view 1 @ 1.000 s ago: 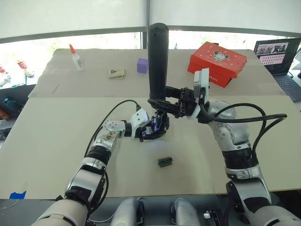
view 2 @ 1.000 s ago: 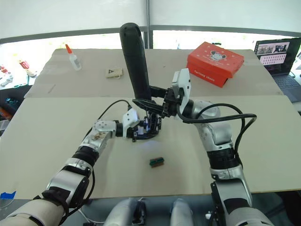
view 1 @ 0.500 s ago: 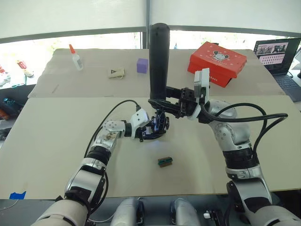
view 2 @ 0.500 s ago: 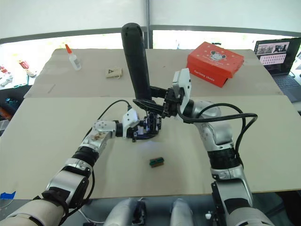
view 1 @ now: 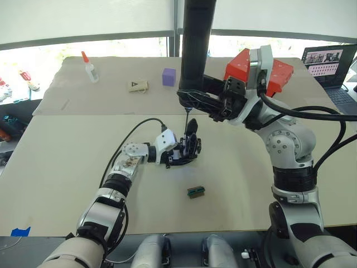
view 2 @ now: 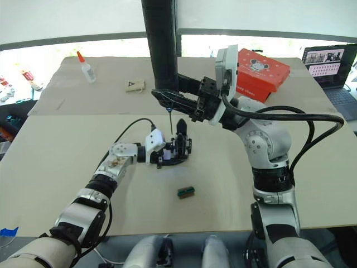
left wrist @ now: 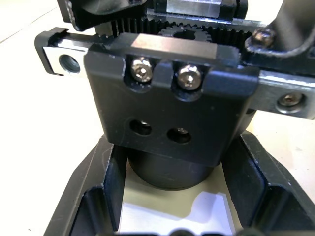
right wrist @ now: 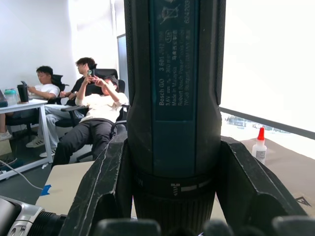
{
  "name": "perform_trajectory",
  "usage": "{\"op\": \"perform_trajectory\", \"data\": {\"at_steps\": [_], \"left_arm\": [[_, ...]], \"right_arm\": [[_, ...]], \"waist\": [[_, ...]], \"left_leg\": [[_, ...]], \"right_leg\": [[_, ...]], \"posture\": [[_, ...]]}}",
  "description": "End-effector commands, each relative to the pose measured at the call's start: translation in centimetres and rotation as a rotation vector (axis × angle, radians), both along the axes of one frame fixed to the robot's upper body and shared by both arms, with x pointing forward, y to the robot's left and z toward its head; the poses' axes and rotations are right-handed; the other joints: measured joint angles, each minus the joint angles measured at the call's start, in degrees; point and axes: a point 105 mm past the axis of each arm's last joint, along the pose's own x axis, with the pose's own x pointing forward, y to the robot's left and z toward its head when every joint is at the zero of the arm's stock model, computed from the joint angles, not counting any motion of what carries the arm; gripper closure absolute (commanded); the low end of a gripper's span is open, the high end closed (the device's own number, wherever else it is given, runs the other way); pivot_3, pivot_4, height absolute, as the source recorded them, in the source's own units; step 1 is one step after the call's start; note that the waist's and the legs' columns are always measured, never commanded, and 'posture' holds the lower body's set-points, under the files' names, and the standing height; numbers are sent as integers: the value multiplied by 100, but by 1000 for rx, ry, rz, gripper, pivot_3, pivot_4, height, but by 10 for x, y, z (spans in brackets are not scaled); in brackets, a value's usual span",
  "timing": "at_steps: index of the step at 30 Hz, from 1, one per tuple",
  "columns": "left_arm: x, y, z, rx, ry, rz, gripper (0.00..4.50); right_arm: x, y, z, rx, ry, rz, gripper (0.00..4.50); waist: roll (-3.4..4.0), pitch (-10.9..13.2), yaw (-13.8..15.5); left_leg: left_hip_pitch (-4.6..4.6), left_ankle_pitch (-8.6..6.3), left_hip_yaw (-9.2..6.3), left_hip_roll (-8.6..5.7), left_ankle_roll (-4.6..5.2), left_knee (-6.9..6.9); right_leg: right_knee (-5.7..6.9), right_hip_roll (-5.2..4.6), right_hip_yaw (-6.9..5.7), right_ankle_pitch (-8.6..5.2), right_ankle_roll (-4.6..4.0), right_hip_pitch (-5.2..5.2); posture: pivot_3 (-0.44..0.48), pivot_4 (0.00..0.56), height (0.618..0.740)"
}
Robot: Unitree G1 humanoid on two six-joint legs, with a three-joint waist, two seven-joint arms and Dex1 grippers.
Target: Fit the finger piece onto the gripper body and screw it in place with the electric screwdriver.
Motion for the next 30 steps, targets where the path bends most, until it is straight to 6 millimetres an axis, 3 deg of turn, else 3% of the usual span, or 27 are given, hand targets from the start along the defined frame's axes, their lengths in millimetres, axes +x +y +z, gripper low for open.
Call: {"op": "perform_trajectory", "data": {"at_steps": [1,4,5,9,13,16,20,30], "left_arm": [[3,9,1,11,22,27,1718],[3,21,7,16,22,28,232],[2,26,10,20,16,31,0],[-5,59,29,37,-30,46,0],[-38,73,50,42,-38,-32,0],[-73,70,55,63,3,-124,0],[-104,62,54,117,15,-224,0],[-121,36,23,177,6,-333,0]], "right_arm": [[-14,-3,29,82,-90,37,2579],[-18,-3,34,99,-96,61,2579],[-20,-3,36,101,-98,70,2579],[-23,-2,43,100,-108,96,2579],[-31,-2,45,90,-99,156,2579],[-44,-4,40,68,-63,235,2579],[-53,-7,27,37,-32,257,2579],[-67,-18,-46,-97,-2,180,2579]], "waist": [[0,0,-3],[0,0,-26],[0,0,-32],[2,2,-81],[2,4,-91],[3,5,-55],[-2,10,2],[-3,10,58]], "left_leg": [[0,0,0,0,0,0],[0,0,0,1,0,0],[0,0,0,1,0,-1],[-1,0,5,2,0,-13],[-3,0,6,5,-1,-23],[-4,0,4,1,-1,-21],[-3,0,-2,3,-1,-11],[-1,0,3,-1,-1,-14]], "right_leg": [[0,0,0,0,0,0],[1,0,0,0,0,-1],[1,1,0,0,0,-3],[1,1,0,0,0,-18],[2,0,0,0,0,-25],[-2,-5,0,0,0,-21],[-5,-4,-1,0,0,-8],[-8,-3,2,0,0,-7]], "posture": [[0,150,740],[0,150,740],[0,150,740],[0,150,740],[0,150,740],[0,150,740],[0,150,740],[0,150,740]]}}
